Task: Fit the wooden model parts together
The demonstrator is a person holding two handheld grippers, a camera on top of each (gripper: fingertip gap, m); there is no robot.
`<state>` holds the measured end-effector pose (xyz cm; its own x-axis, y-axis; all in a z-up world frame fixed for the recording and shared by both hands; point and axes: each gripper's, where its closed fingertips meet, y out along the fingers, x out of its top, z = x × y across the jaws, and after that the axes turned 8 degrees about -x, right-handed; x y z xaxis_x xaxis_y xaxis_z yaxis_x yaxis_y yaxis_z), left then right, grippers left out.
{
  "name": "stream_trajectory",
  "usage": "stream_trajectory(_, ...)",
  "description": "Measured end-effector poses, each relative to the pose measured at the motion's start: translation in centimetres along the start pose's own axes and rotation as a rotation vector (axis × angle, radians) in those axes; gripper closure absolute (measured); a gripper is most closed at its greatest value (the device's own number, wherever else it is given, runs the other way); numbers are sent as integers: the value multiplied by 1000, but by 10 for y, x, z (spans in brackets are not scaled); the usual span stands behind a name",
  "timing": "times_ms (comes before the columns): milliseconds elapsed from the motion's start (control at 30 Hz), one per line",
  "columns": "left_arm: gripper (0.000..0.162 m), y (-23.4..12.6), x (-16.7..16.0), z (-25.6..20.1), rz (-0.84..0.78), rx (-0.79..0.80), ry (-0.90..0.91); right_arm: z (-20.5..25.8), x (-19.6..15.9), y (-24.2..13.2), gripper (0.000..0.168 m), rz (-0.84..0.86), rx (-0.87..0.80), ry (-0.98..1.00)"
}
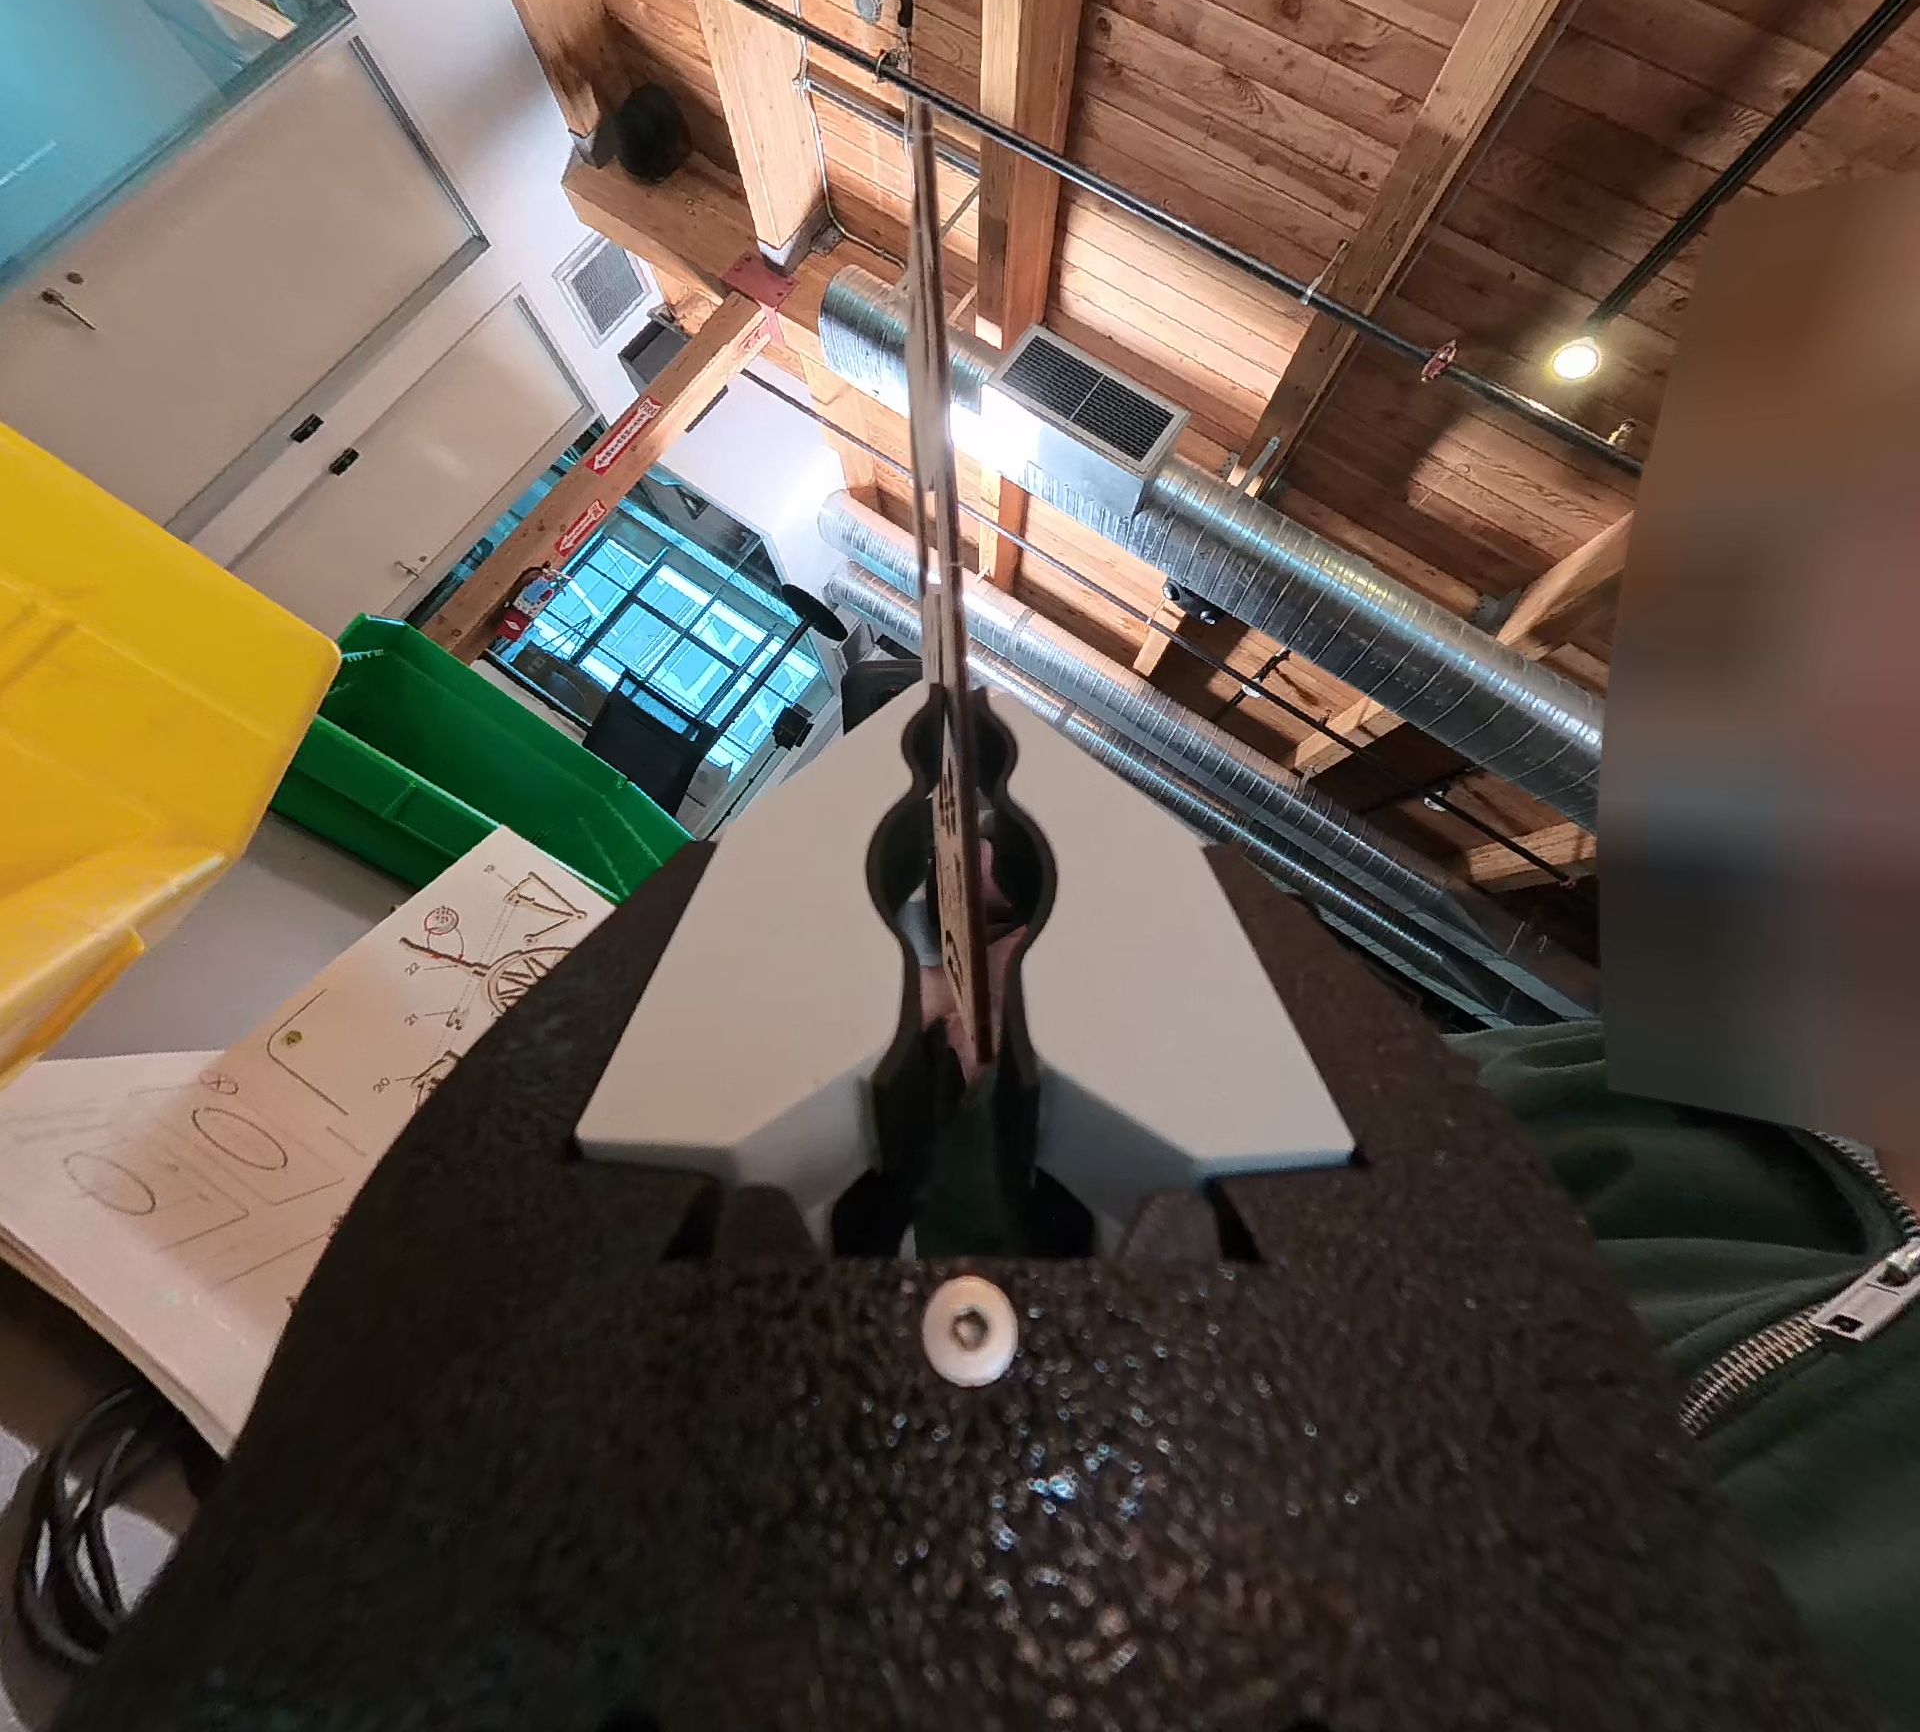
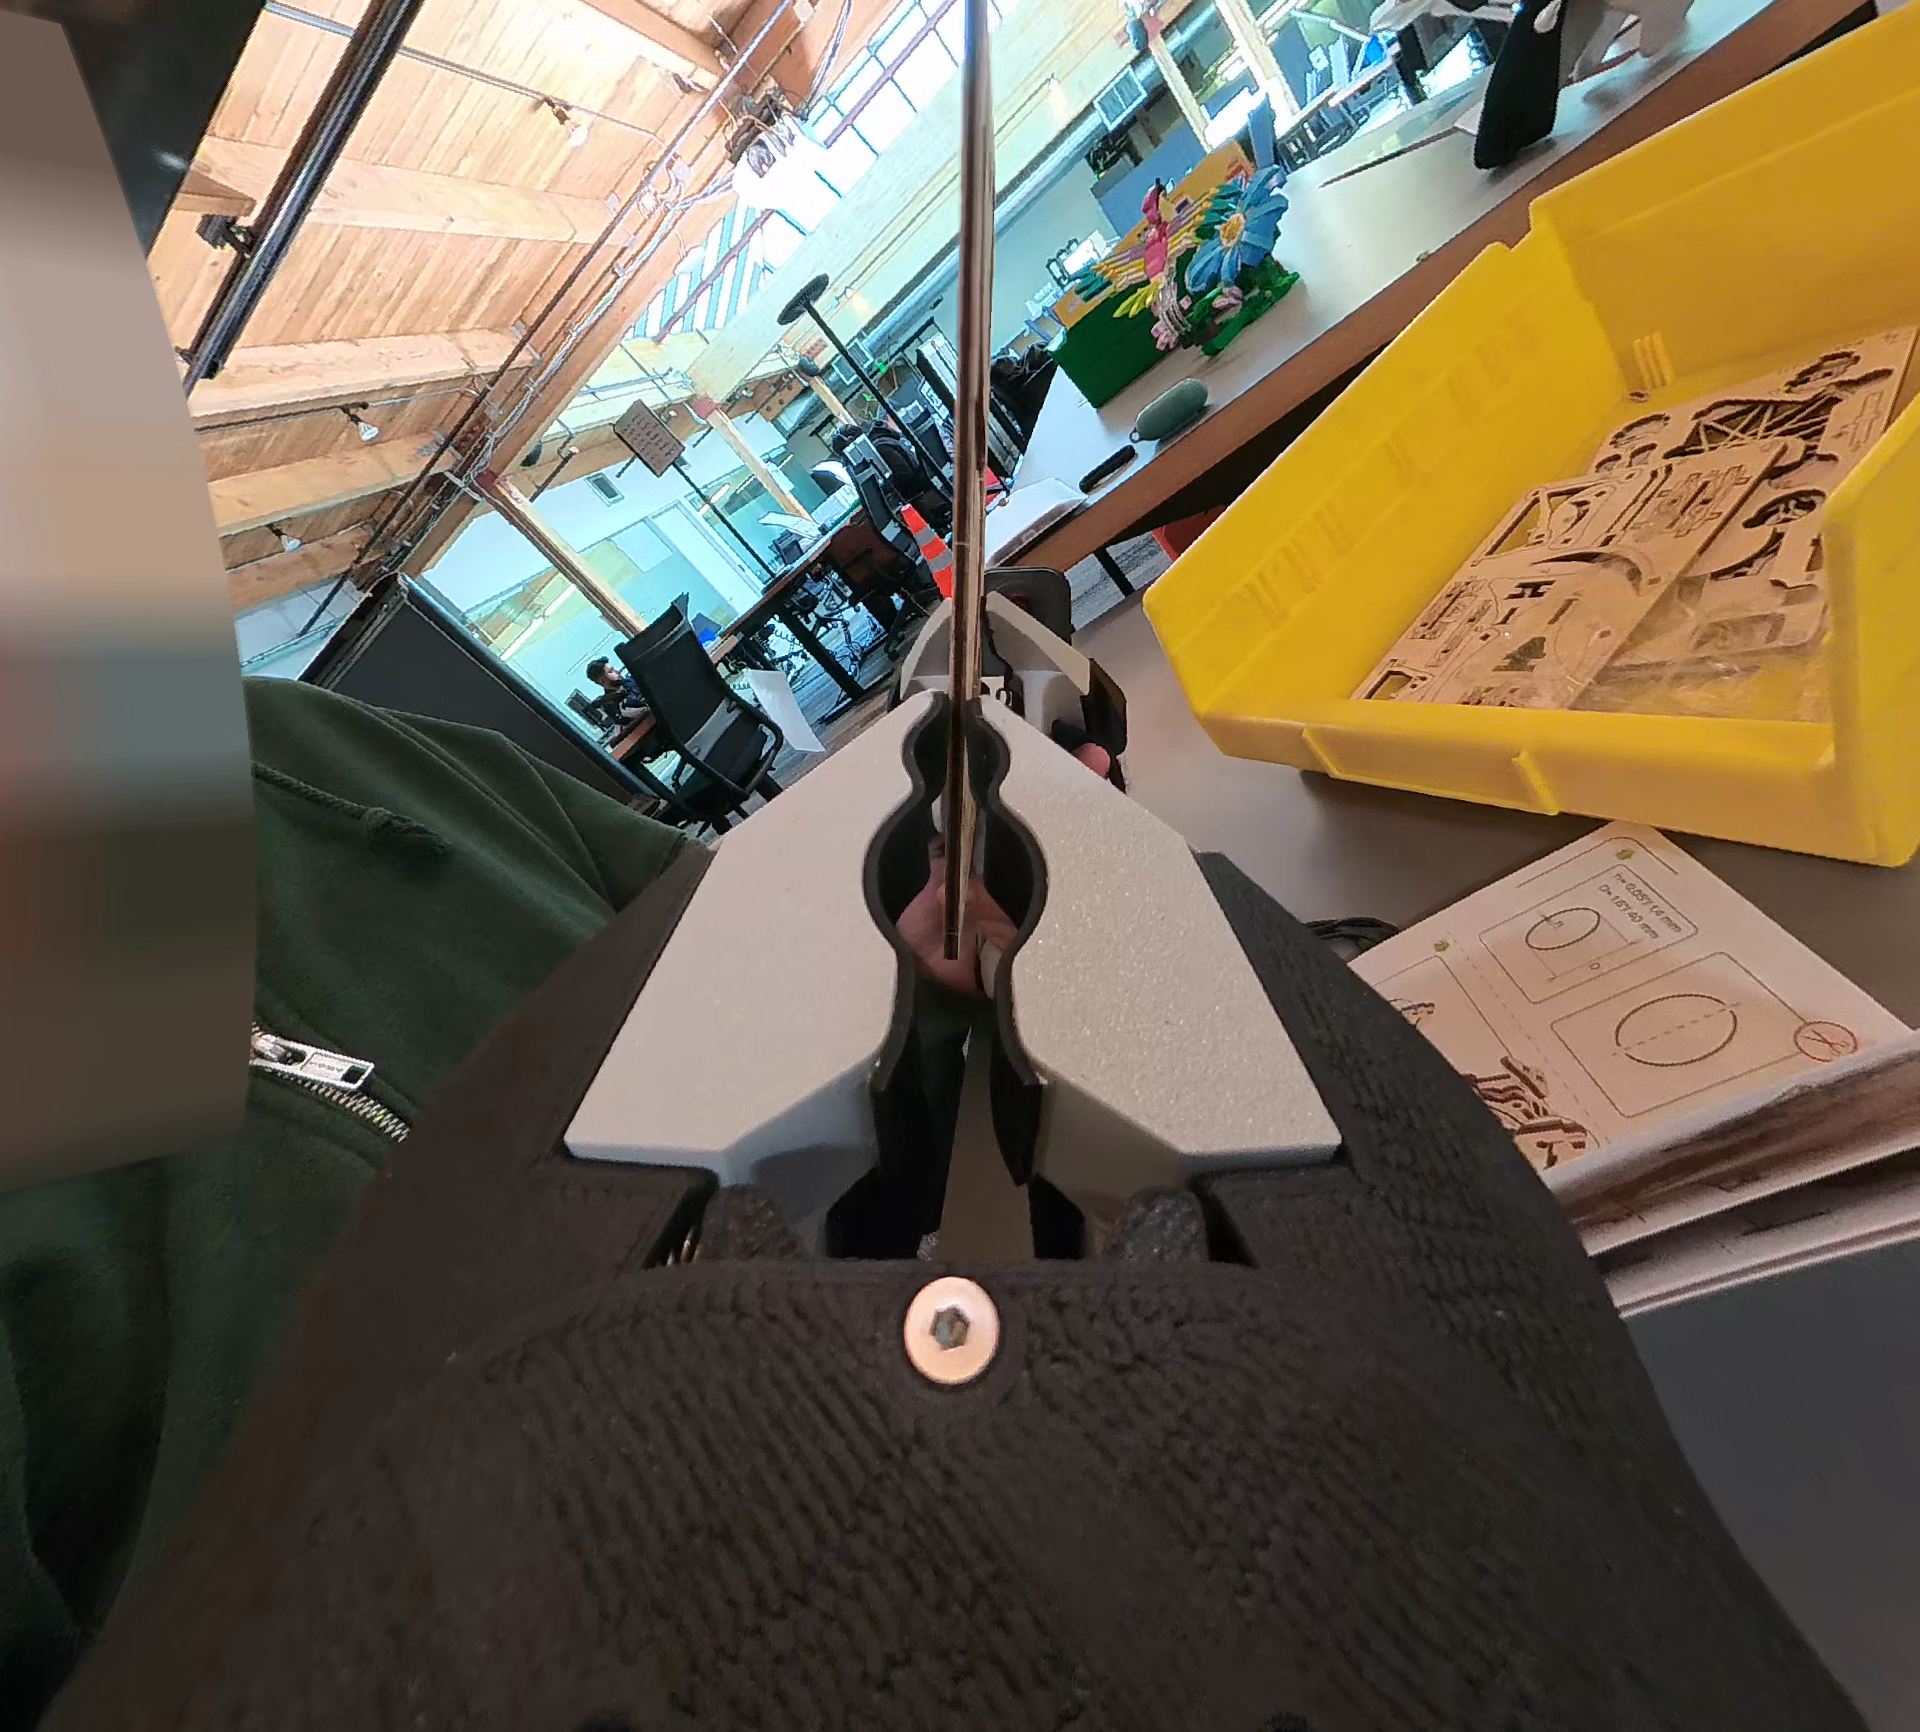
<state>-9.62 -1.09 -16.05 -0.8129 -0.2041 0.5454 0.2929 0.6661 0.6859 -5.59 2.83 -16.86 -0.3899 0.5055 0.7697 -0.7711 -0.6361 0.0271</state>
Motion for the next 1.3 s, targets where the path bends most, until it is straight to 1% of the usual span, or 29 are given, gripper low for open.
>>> stream_trajectory(467,162,-1,0,2,1,12,7,1,0,1,166,-5,-20,-37)
stream_trajectory(533,162,1,-4,1,20,8,7,1,0,2,157,-4,-28,-56)
stream_trajectory(567,162,2,-6,1,30,6,9,3,0,3,156,-1,-27,-68)
stream_trajectory(600,162,3,-8,0,42,3,11,4,-1,4,158,2,-27,-78)
stream_trajectory(633,162,4,-10,0,54,3,15,4,-2,4,164,7,-34,-91)
stream_trajectory(667,162,4,-11,0,56,10,24,3,-2,4,167,12,-45,-103)
stream_trajectory(733,162,5,-14,-3,80,-3,50,5,0,2,167,7,-53,-121)
stream_trajectory(767,160,5,-13,-5,84,-10,65,8,3,-1,167,-3,-53,-130)
stream_trajectory(833,147,4,-10,-3,90,27,127,14,12,-13,167,-26,-84,-172)
stream_trajectory(900,142,1,-10,-2,129,77,231,22,25,-37,167,-57,-140,-227)
stream_trajectory(967,141,-2,-7,1,166,145,361,30,40,-77,167,-82,-258,-302)
stream_trajectory(1033,140,-4,-5,1,198,189,475,31,53,-133,167,-86,-459,-343)
stream_trajectory(1100,140,-6,-3,3,214,234,550,21,55,-200,168,-42,-706,-323)
stream_trajectory(1167,140,-11,4,7,187,282,587,8,48,-268,168,6,-909,-227)
stream_trajectory(1200,141,-14,7,10,172,301,587,1,36,-296,168,50,-953,-135)
stream_trajectory(1267,141,-18,12,15,149,329,568,-14,5,-337,167,148,-967,78)
stream_trajectory(1300,141,-20,13,17,142,339,559,-21,-12,-351,168,197,-950,169)
